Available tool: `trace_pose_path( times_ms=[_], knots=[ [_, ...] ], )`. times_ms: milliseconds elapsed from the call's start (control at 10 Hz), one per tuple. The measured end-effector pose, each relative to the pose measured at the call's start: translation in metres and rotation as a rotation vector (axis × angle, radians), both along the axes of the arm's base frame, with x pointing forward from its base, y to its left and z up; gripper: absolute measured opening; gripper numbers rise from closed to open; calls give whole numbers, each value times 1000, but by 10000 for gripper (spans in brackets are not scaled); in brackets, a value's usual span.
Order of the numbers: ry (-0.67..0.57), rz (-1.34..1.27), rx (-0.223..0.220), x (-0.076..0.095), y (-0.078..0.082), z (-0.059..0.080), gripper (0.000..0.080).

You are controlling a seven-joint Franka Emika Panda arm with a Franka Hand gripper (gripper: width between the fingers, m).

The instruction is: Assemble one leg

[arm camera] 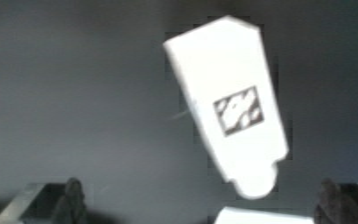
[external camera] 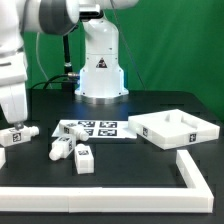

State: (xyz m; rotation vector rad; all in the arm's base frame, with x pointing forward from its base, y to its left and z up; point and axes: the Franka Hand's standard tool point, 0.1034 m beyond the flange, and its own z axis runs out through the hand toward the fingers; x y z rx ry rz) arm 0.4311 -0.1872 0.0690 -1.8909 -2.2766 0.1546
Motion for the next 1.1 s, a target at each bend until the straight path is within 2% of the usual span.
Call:
trace_pose_path(
  times_ms=[100,200,300,400,700,800,900,1000,1100],
  knots=[
    [-4,-160,-42,12,22,4,649],
    [8,-306,-80,22,37,1,649],
    [8,-280,-70,30,39,-5,649],
    [16,-231,-54,25,34,-11,649],
    [18,-241,-57,24,34,-12,649],
    [15,-253,-58,25,33,-11,649],
    [-4,-320,-67,31,33,-3,649],
    [-15,-391,-81,37,38,5,649],
    [-23,-506,-106,46,50,9,649]
  ],
)
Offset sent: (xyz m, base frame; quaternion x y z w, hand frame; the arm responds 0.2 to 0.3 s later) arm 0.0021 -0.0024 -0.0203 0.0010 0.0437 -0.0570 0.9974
